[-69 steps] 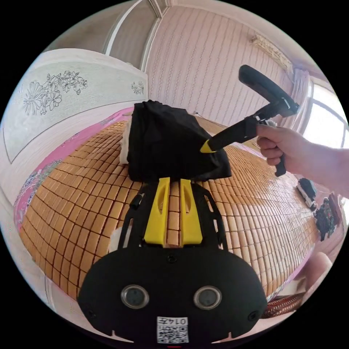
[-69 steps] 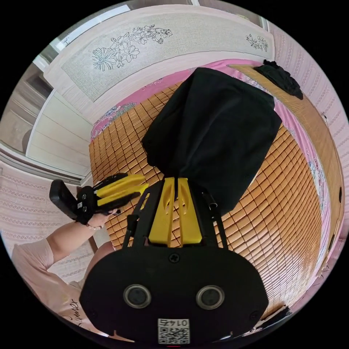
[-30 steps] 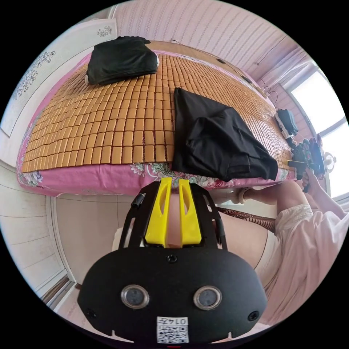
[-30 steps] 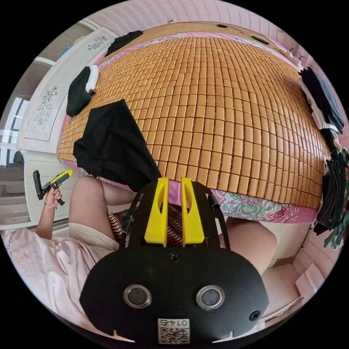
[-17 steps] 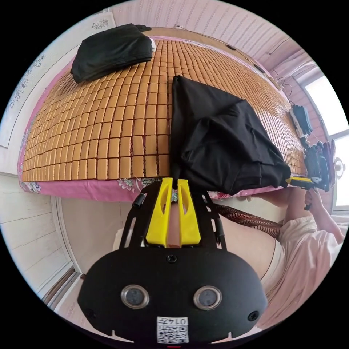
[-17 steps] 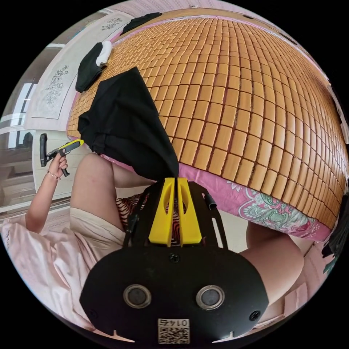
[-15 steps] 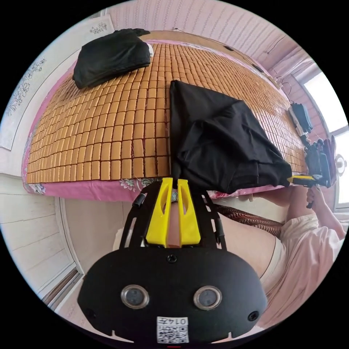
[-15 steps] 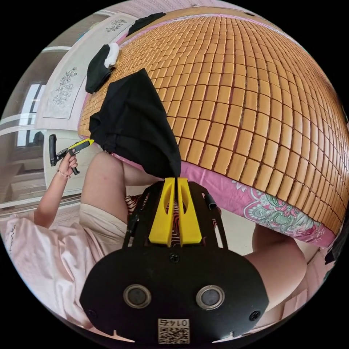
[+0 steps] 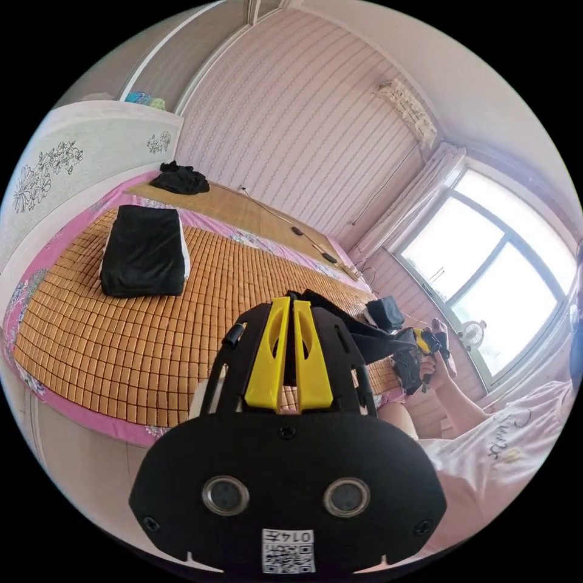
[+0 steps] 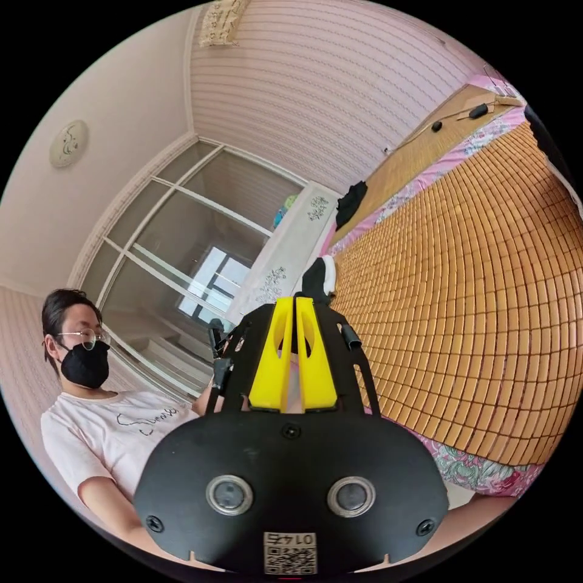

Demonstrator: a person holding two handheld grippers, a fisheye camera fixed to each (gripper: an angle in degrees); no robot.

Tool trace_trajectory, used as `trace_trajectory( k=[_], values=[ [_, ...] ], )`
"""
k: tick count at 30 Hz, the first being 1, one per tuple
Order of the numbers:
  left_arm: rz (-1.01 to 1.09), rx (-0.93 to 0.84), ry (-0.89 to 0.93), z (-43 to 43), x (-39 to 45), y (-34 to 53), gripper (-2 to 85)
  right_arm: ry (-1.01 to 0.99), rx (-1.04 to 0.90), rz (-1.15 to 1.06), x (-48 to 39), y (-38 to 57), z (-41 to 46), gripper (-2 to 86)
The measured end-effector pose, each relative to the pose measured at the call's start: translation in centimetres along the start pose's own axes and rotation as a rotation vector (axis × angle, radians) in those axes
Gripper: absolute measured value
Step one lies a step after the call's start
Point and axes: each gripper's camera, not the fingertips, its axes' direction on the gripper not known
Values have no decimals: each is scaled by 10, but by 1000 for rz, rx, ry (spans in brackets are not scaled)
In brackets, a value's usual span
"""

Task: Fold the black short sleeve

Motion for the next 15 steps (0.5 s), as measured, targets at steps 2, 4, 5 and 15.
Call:
trace_trajectory(
  k=[2, 4, 5, 15],
  values=[
    [17, 64, 35, -19, 17, -10, -9, -21, 53, -59, -17, -10, -29, 1],
    [50, 126, 68, -38, 36, -19, -9, -21, 78, -134, -38, -20, -53, 1],
    [78, 163, 80, -50, 50, -23, -9, 1, 85, -186, -54, -26, -66, 1],
    [295, 482, 151, -175, 154, -27, -9, 59, 135, -609, -194, -37, -150, 1]
  ],
)
